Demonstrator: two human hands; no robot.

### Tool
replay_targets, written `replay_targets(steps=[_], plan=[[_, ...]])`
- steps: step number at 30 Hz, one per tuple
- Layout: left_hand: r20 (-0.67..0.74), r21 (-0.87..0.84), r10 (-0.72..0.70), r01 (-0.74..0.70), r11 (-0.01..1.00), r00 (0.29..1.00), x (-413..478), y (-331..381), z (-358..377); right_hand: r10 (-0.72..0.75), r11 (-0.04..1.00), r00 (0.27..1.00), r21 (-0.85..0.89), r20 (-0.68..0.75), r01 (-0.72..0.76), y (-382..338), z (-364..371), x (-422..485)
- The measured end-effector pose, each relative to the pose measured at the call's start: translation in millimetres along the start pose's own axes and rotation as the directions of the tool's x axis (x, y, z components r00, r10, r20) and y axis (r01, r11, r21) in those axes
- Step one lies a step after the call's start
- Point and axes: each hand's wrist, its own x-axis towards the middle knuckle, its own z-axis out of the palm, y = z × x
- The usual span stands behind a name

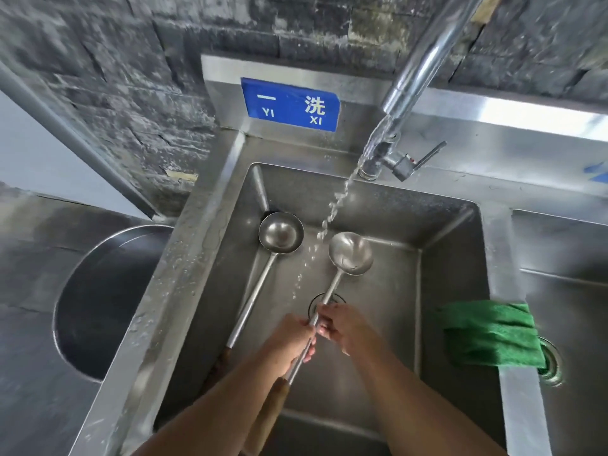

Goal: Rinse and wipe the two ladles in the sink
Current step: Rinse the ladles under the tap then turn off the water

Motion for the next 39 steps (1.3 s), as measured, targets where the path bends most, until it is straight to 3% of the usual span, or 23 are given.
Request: replay_targets(steps=[4, 13, 20, 24, 27, 31, 35, 39], plan=[[-0.051, 0.184, 0.153, -0.141, 0.973, 0.987, -12, 19, -22, -0.049, 0.989, 0.999, 0.140, 0.005, 0.048, -21, 23, -28], [-0.002, 0.551, 0.251, -0.208, 0.808, 0.968, -39, 60, -54, -0.051, 0.926, 0.999, 0.374, 0.001, 0.047, -51, 59, -65], [0.089, 0.533, 0.357, -0.347, 0.772, 0.930, -33, 80, -71, -0.074, 0.942, 0.997, 0.330, 0.014, 0.065, -70, 66, -80], [0.142, 0.589, 0.437, -0.431, 0.684, 0.888, -28, 77, -87, -0.128, 0.885, 0.989, 0.460, 0.078, 0.078, -75, 68, -75], [0.197, 0.638, 0.440, -0.455, 0.621, 0.876, -24, 80, -94, -0.170, 0.828, 0.983, 0.551, 0.066, 0.106, -76, 61, -68], [0.311, 0.544, 0.378, -0.489, 0.681, 0.872, -22, 95, -85, -0.199, 0.795, 0.980, 0.586, 0.005, 0.158, -76, 55, -66], [0.310, 0.634, 0.453, -0.536, 0.557, 0.836, -9, 108, -59, -0.159, 0.801, 0.986, 0.576, -0.057, 0.163, -74, 50, -61], [0.337, 0.602, 0.480, -0.578, 0.551, 0.810, -12, 119, -52, -0.220, 0.740, 0.974, 0.643, -0.047, 0.198, -79, 36, -59]])
